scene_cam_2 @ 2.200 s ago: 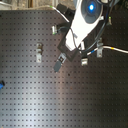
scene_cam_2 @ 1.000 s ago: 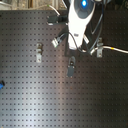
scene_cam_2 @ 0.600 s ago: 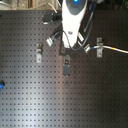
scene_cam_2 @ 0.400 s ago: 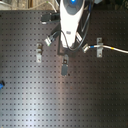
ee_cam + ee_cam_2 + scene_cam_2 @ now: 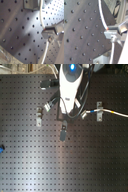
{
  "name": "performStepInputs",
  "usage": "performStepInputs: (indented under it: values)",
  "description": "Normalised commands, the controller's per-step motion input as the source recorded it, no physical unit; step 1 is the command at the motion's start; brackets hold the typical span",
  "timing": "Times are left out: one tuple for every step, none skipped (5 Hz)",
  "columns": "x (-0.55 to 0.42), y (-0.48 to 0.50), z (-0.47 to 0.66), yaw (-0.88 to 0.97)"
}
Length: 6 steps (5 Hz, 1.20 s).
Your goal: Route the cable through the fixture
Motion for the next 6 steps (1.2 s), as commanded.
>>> performStepInputs:
  values:
    - [-0.038,0.344,0.41,0.20]
    - [-0.001,0.208,0.38,0.10]
    - [-0.015,0.083,0.32,0.03]
    - [-0.083,-0.198,0.01,0.12]
    - [-0.293,-0.371,-0.15,0.00]
    - [-0.135,0.013,-0.22,0.00]
